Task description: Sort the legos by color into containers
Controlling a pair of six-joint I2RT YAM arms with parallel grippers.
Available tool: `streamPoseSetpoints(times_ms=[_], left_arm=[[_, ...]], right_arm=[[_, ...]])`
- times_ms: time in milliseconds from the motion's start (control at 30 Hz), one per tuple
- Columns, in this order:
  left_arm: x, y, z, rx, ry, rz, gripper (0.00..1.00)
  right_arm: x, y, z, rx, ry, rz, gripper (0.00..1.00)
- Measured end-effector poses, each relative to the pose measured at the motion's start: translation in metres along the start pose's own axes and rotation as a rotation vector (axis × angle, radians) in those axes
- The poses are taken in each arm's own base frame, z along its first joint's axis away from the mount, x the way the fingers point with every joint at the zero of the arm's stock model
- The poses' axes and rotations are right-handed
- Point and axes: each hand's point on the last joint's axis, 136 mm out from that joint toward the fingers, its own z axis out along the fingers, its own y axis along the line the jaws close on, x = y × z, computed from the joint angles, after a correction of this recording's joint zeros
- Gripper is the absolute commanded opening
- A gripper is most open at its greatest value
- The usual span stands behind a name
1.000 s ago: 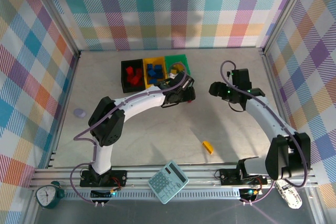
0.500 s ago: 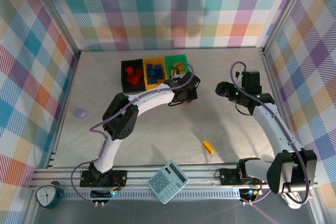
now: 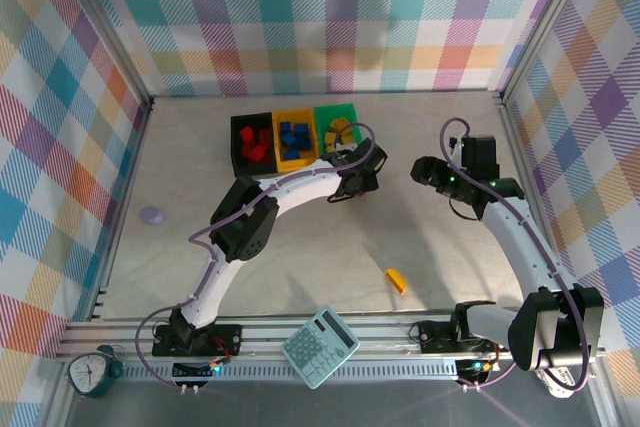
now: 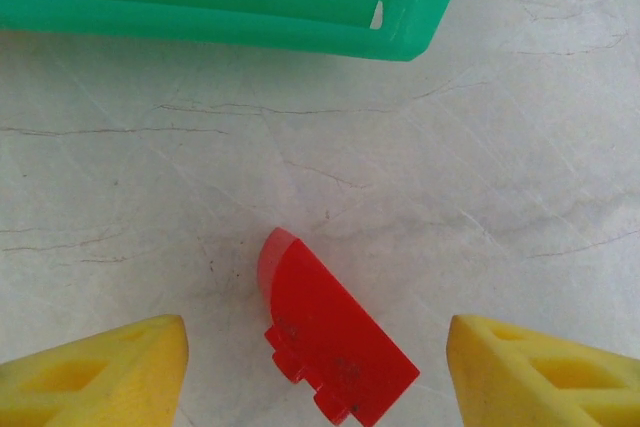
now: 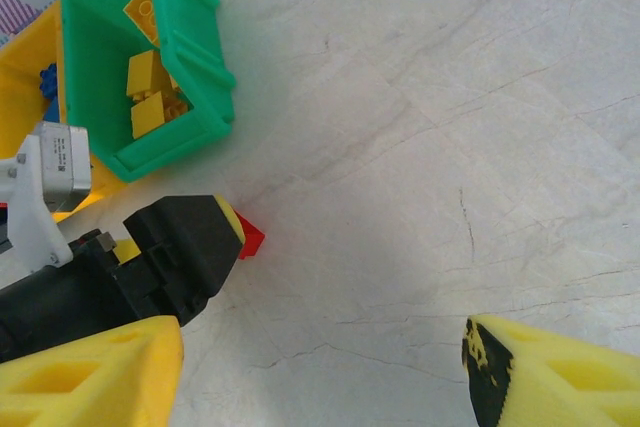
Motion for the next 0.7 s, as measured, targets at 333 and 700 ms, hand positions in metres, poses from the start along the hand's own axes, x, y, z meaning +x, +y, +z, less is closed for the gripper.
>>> streamPoseSetpoints(times_ms=[333, 700], left_arm=[[0.004, 0.001, 0.007, -0.012, 0.013, 0.009, 0.51], [0.010, 0.008, 0.011, -0.040, 0.033, 0.040, 0.33]], right_arm=[[0.000, -0.001, -0.003, 0.002, -0.004, 0.004, 0.74], [-0.002, -0.001, -0.006, 0.000, -0.015, 0.004, 0.74]])
